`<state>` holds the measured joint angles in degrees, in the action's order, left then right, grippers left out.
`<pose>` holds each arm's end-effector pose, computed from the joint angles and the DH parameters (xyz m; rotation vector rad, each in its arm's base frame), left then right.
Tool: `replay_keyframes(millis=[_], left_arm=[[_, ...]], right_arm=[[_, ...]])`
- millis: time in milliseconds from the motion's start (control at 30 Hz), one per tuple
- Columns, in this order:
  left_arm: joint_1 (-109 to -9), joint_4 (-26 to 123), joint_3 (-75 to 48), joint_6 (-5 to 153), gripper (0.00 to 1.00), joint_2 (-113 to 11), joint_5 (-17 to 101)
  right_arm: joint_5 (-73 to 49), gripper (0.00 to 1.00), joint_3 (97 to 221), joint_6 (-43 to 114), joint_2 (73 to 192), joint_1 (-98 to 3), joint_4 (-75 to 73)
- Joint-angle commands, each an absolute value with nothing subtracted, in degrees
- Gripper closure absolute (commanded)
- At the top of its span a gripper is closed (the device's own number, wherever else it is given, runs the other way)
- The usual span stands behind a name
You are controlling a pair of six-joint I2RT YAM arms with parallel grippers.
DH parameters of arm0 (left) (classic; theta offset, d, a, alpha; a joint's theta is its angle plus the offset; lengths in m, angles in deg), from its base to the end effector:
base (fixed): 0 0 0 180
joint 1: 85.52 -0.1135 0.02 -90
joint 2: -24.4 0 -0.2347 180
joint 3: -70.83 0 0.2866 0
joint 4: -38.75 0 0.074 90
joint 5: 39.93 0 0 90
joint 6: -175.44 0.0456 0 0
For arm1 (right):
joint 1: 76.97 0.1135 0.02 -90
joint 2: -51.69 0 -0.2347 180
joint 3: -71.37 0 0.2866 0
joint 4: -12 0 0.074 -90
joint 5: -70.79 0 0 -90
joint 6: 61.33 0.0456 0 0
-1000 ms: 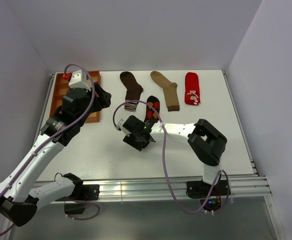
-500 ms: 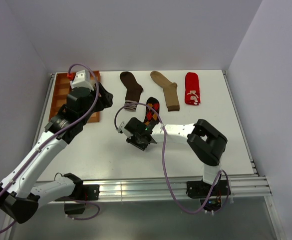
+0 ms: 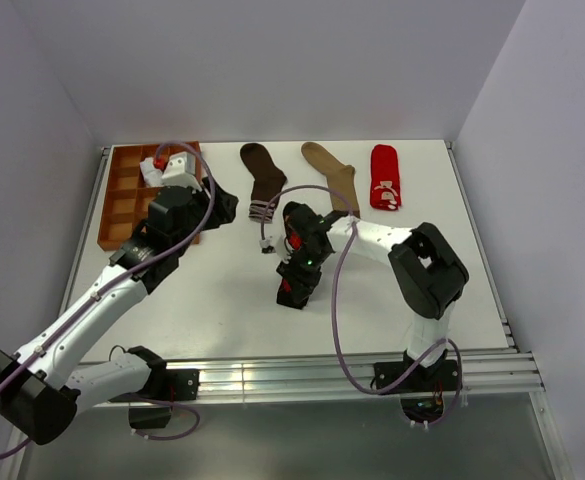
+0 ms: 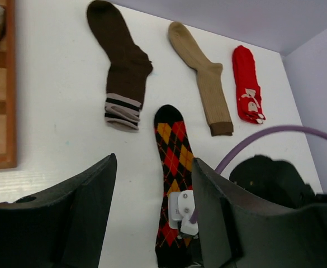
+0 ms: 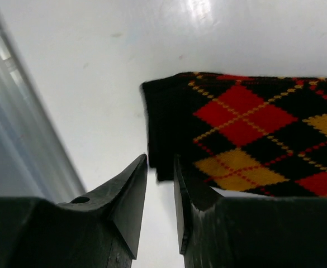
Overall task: Roll the socks
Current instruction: Roll the sock at the center of the board.
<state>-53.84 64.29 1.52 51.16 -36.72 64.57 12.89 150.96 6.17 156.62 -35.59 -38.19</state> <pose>0.2639 -0.1495 0.3246 -0.2200 1.8887 -0.5557 0.2598 0.2612 0.1086 -1.6022 2.3726 0.8715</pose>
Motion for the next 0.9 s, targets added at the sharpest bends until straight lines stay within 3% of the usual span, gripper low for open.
replay_keyframes(millis=[0,267,400,633,867], left_arm=[[-52.2,52.6,5.6,53.2,0.41,-36.2,59.7],[-47.5,40.6,15.9,55.2,0.52,-38.8,57.1],[-47.1,38.5,18.6,55.1,0.48,-36.4,57.3],[-47.1,46.0,12.1,54.9,0.40,-31.1,59.6],[-47.1,59.0,0.2,50.8,0.35,-29.5,71.7]], right_arm=[[28.4,0.67,156.1,-3.3,157.8,-38.7,-51.5],[31.7,0.69,159.5,-4.6,164.6,-42.9,-58.5],[23.2,0.54,153.7,1.4,157.0,-42.3,-46.3],[16.0,0.52,151.0,6.4,150.6,-40.7,-41.6],[-9.3,0.45,141.0,11.4,143.5,-31.8,-27.1]])
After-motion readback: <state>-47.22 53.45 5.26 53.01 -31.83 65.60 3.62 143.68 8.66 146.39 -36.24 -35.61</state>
